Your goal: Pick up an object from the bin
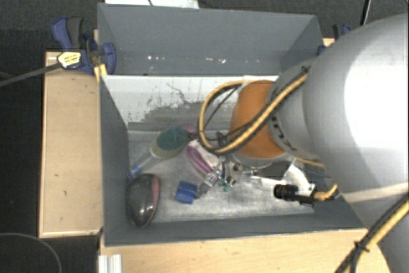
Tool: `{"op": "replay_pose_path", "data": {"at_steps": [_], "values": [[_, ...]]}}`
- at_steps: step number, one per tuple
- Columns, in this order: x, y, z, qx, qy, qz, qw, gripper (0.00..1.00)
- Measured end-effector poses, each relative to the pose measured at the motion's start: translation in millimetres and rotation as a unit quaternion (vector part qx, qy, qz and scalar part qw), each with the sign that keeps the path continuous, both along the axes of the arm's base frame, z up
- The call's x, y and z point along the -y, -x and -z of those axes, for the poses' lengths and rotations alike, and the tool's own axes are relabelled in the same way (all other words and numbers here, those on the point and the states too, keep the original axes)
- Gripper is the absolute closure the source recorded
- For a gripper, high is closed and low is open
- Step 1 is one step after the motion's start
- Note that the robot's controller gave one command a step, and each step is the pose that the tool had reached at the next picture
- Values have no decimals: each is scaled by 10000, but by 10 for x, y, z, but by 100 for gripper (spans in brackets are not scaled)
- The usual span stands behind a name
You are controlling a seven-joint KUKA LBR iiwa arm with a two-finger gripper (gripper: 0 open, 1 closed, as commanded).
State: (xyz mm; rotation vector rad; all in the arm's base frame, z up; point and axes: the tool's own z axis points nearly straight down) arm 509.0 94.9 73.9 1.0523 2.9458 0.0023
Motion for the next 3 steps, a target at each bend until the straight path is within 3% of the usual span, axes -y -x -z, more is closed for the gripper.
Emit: {"op": "replay_pose_path", "data": {"at_steps": [1, 2, 3], "values": [[11, -19, -18, 32, 8, -20, 10000, 100], [108, -585, -411, -187, -3, 453, 9988, 100], [17, -645, -929, -45, -23, 434, 9990, 100]]}}
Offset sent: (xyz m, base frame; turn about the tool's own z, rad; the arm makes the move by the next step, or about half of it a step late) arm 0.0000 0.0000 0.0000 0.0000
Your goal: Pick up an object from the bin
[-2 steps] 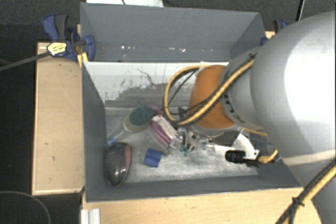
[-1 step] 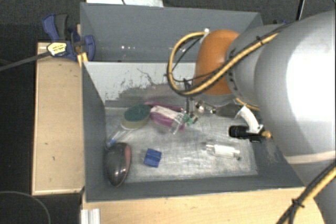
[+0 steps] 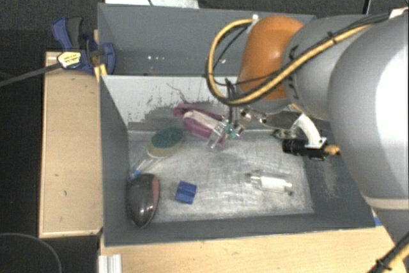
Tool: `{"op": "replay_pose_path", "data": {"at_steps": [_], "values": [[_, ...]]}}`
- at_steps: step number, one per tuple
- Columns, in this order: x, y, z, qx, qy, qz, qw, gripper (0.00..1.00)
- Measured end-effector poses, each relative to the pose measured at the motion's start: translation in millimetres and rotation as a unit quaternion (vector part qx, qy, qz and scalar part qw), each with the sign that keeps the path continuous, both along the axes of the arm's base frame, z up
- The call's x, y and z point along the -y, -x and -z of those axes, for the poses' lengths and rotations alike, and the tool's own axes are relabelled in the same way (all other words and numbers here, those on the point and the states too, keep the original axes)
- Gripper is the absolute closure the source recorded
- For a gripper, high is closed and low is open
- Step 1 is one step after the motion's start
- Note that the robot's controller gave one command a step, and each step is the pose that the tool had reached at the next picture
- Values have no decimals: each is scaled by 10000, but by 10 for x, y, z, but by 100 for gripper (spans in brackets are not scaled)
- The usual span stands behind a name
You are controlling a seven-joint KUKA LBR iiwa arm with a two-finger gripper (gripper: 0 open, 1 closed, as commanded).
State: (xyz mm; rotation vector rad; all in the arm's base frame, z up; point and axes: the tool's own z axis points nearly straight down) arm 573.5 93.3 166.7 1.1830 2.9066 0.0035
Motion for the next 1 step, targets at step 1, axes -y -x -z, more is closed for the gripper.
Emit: {"op": "replay_pose_path", "data": {"at_steps": [1], "values": [[32, 29, -1016, 20, -1, 52, 10000, 100]]}}
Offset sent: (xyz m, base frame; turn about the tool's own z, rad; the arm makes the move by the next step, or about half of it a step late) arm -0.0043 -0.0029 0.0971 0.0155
